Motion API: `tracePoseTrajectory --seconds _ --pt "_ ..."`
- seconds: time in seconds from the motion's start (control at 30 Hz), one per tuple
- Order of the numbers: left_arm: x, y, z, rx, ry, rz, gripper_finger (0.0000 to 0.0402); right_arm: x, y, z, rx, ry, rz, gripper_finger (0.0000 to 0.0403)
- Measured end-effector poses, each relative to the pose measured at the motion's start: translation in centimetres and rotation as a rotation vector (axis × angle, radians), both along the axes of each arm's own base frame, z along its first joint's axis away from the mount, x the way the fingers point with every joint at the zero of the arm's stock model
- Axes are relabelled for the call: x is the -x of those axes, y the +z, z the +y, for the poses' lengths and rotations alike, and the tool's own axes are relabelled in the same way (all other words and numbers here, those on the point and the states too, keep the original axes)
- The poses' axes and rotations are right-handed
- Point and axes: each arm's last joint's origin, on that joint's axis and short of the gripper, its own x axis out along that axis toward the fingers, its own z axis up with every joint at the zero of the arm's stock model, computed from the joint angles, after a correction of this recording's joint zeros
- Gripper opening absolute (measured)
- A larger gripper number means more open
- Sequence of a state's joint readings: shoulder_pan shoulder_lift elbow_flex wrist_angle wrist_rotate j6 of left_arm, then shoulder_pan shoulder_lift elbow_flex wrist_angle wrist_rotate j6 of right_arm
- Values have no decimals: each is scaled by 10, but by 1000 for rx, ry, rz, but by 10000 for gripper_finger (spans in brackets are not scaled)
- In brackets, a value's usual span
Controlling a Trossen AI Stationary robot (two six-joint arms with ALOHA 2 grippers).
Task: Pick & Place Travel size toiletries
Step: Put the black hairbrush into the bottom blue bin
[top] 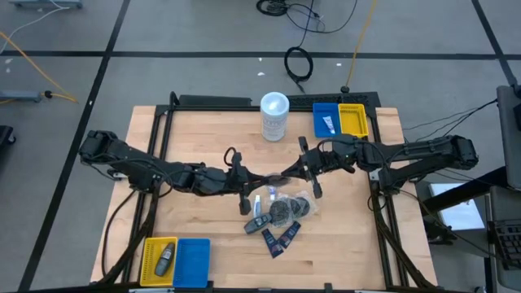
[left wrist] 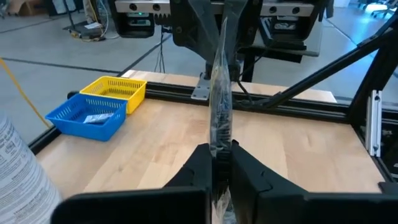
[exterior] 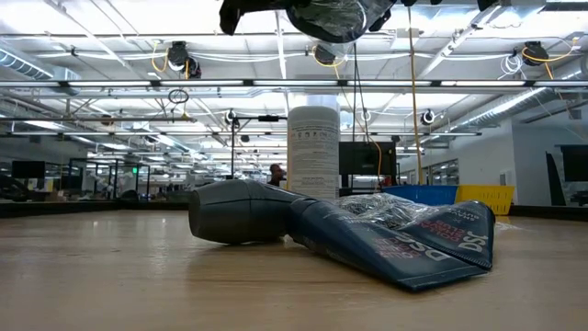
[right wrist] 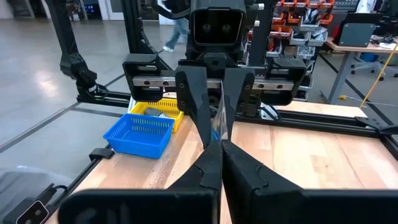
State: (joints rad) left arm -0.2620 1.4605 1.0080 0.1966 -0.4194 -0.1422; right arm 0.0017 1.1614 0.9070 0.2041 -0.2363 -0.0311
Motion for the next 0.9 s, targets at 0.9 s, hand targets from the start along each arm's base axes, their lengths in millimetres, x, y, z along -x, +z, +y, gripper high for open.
tracePoseTrajectory --seconds 0.9 --pt "79 -23 -75 407 -479 645 10 0 -4 -6 -6 -97 37 32"
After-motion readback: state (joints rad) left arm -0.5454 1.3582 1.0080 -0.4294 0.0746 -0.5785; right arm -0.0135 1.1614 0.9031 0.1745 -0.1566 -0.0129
